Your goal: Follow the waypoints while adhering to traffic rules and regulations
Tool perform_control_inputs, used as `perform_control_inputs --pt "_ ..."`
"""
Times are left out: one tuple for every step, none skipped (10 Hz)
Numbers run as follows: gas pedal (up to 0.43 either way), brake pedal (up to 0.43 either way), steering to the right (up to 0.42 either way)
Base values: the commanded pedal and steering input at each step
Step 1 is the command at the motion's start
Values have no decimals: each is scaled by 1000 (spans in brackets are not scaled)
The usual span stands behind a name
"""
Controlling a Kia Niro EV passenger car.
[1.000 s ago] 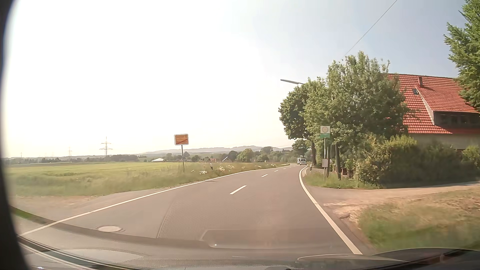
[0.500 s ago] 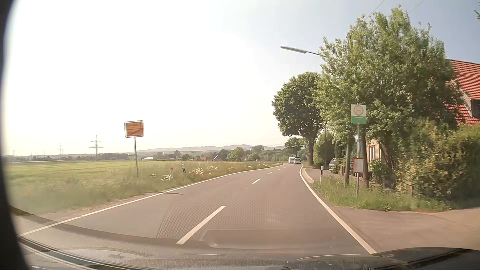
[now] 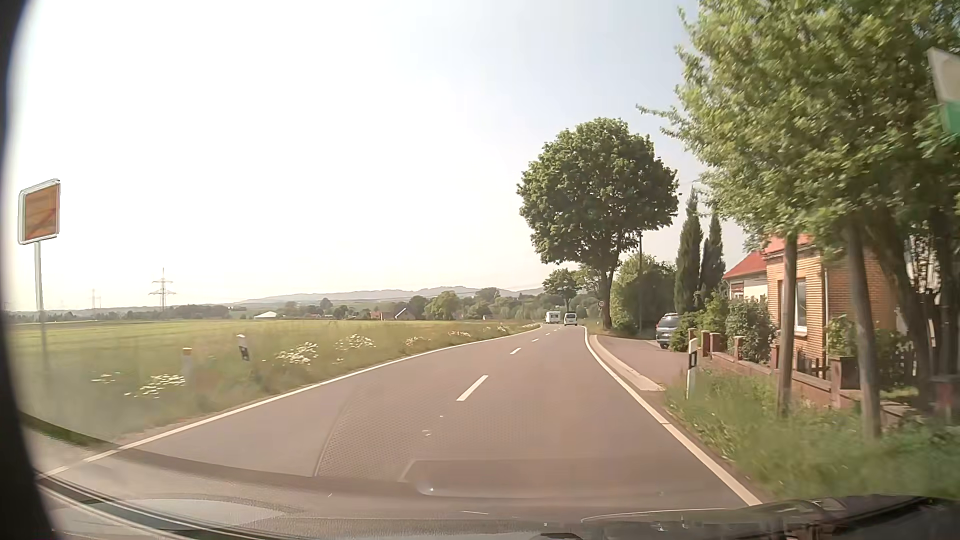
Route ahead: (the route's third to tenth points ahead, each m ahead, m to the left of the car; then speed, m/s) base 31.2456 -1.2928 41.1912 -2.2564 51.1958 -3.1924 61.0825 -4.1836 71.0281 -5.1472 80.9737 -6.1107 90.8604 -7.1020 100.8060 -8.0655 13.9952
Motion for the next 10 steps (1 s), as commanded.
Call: perform_control_inputs --pt "189 0 31" --pt "189 0 28" --pt "189 0 25" --pt "189 0 22" --pt "189 0 20" --pt "189 0 19" --pt "189 0 17" --pt "189 0 17" --pt "189 0 17" --pt "189 0 17"
